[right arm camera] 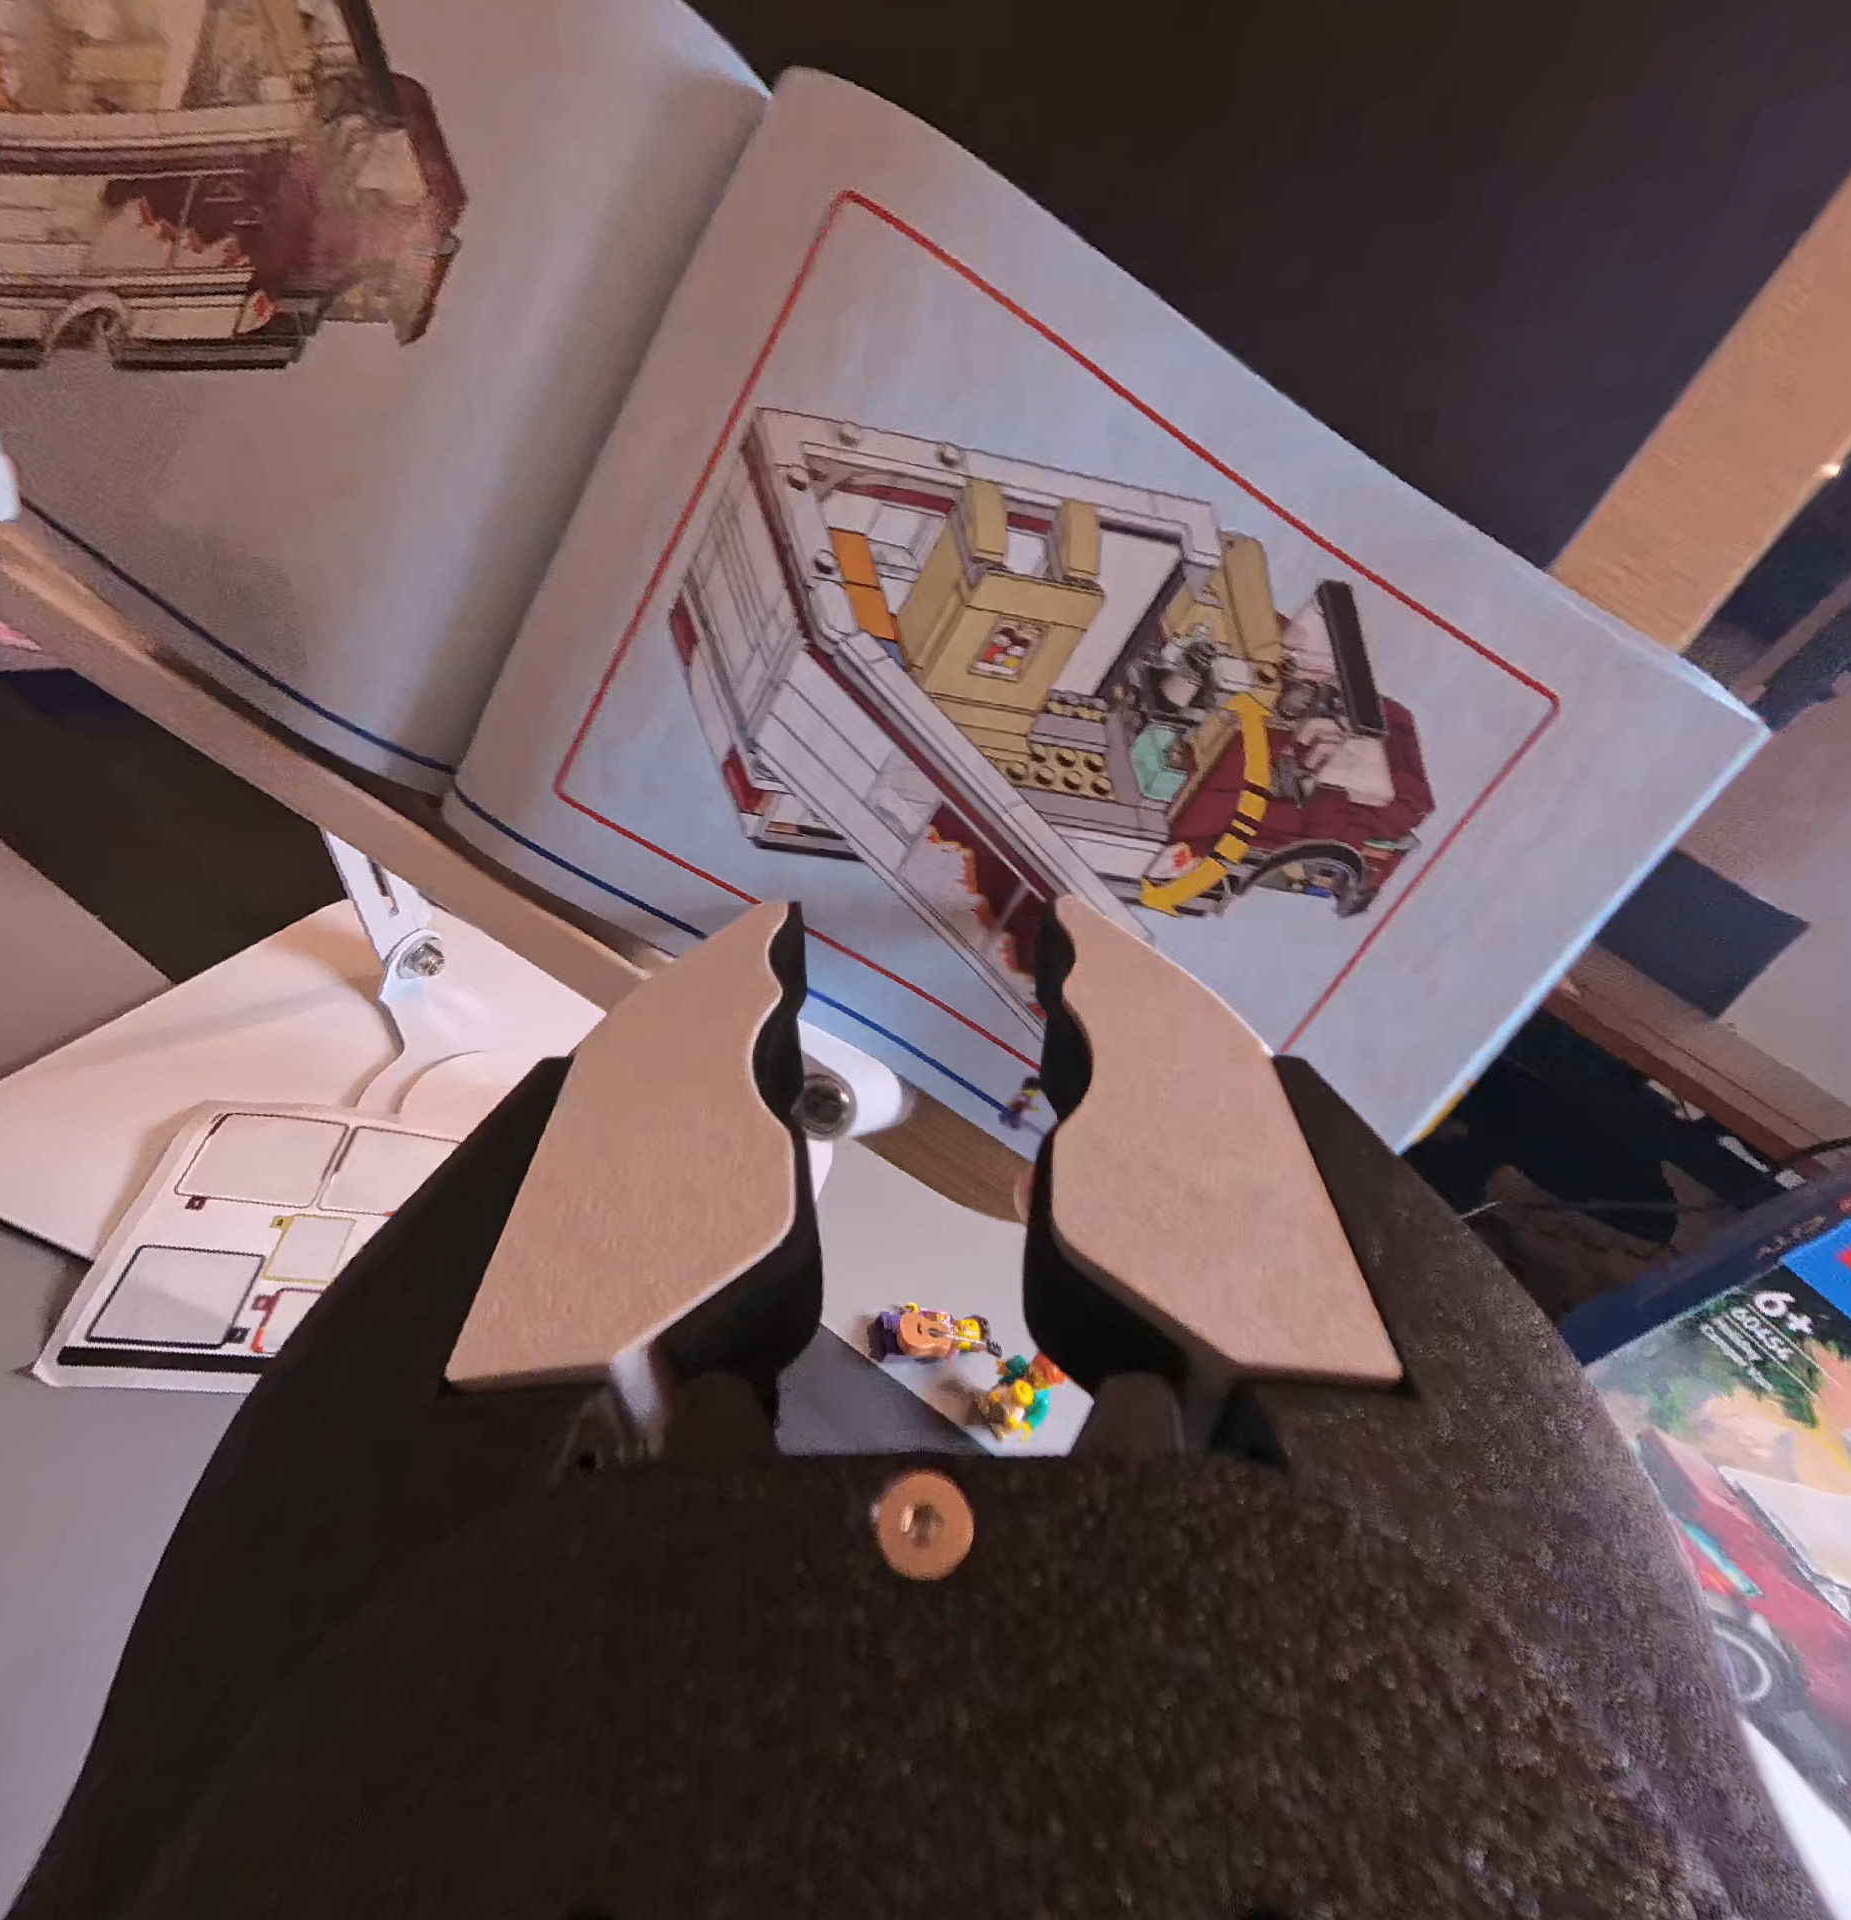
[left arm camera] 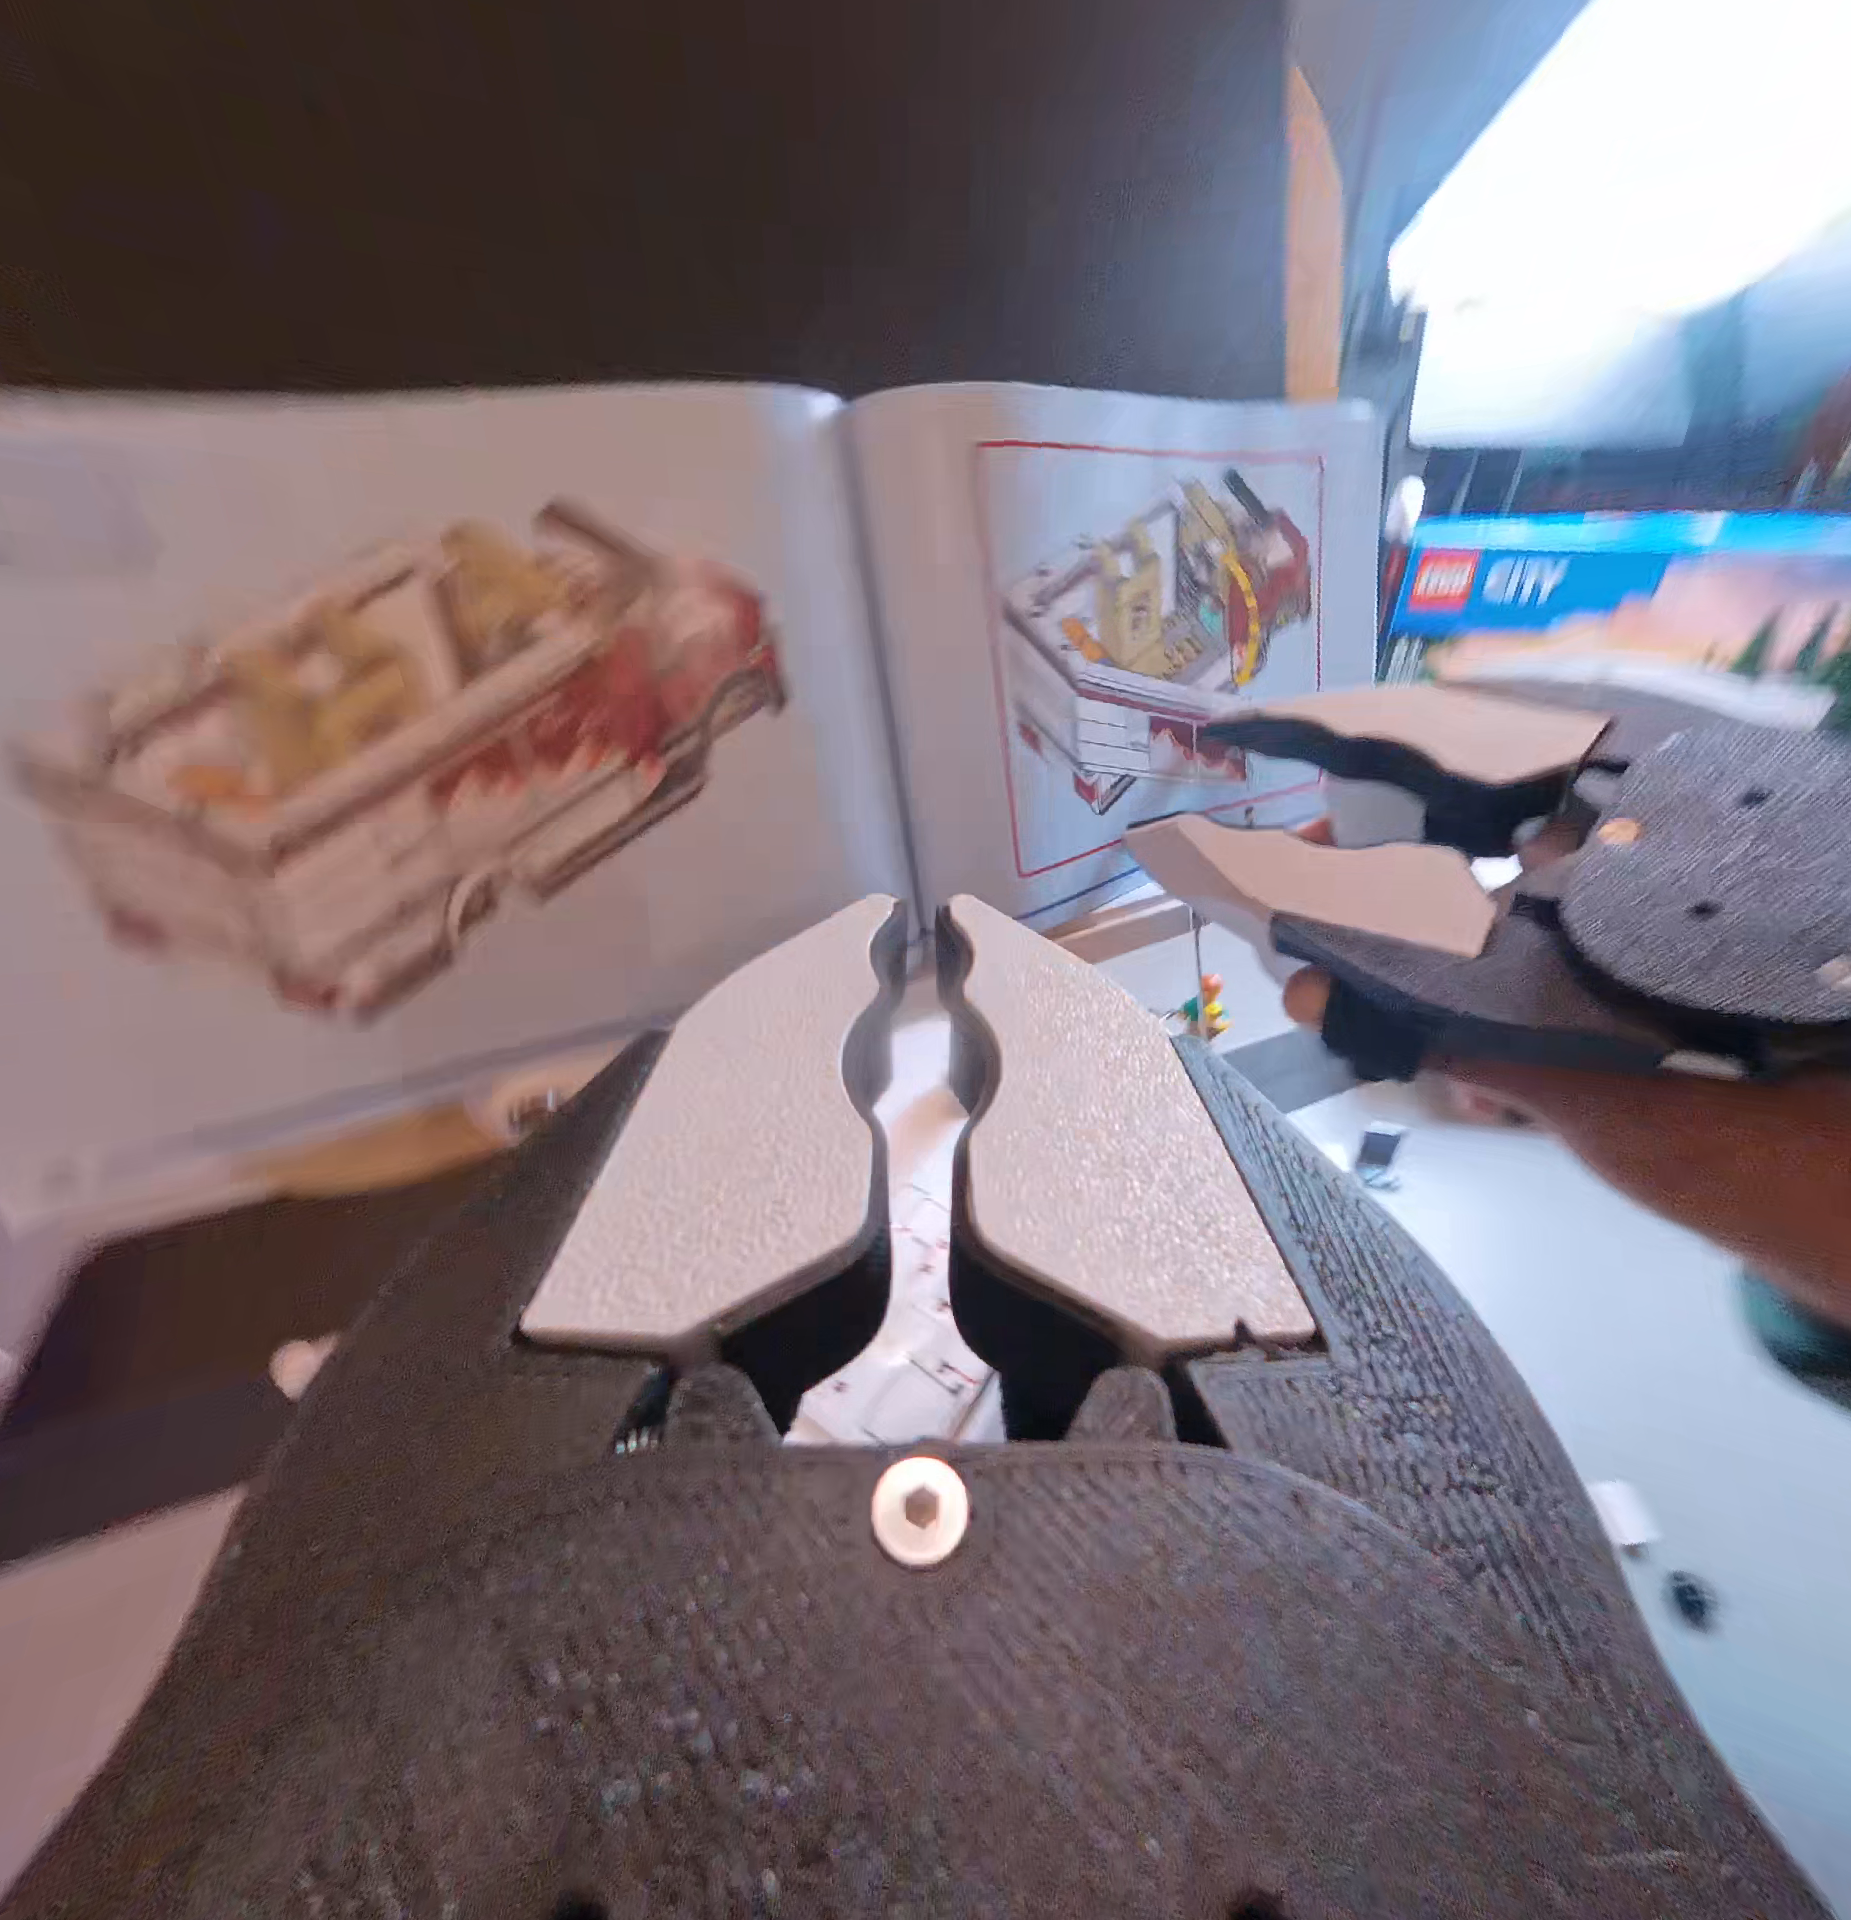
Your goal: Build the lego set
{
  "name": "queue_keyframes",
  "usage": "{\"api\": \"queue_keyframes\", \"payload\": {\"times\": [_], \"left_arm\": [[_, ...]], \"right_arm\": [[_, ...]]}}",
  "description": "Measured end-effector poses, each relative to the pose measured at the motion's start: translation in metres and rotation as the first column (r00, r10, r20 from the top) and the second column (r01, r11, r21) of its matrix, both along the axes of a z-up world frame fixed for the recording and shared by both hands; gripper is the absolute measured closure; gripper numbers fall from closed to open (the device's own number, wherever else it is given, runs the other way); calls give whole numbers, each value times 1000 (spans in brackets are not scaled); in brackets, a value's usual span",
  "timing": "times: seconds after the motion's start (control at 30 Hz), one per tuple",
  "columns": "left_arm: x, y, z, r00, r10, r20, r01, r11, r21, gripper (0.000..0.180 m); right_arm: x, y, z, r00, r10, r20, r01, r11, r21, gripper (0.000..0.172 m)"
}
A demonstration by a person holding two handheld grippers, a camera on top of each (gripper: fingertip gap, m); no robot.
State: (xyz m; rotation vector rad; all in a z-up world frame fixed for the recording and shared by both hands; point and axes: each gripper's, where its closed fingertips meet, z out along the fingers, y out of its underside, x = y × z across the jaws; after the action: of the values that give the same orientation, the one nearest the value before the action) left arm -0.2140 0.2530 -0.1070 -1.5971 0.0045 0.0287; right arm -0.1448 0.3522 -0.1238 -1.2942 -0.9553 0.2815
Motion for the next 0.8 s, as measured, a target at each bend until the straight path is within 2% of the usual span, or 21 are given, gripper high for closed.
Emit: {"api": "queue_keyframes", "payload": {"times": [0.1, 0.2, 0.37, 0.57, 0.67, 0.8], "left_arm": [[9, 28, 5, 967, 2, -253, -23, 997, -78, 179], [8, 52, -3, 937, -7, -350, -54, 985, -167, 180], [3, 63, -10, 927, 7, -376, -84, 979, -187, 180], [2, 66, -11, 922, 19, -386, -94, 980, -175, 180], [2, 65, -11, 927, 18, -374, -87, 982, -170, 180], [2, 65, -12, 932, 14, -362, -77, 984, -160, 180]], "right_arm": [[17, 14, 2, 999, -24, -42, 23, 999, -27, 125], [29, 25, 10, 998, -31, -55, 30, 999, -15, 117], [43, 46, 29, 998, -35, -57, 33, 999, -38, 101], [43, 56, 47, 999, -24, -46, 24, 1000, -7, 93], [41, 58, 48, 997, 8, -75, -11, 999, -37, 94], [38, 53, 45, 995, 39, -94, -42, 998, -36, 112]]}}
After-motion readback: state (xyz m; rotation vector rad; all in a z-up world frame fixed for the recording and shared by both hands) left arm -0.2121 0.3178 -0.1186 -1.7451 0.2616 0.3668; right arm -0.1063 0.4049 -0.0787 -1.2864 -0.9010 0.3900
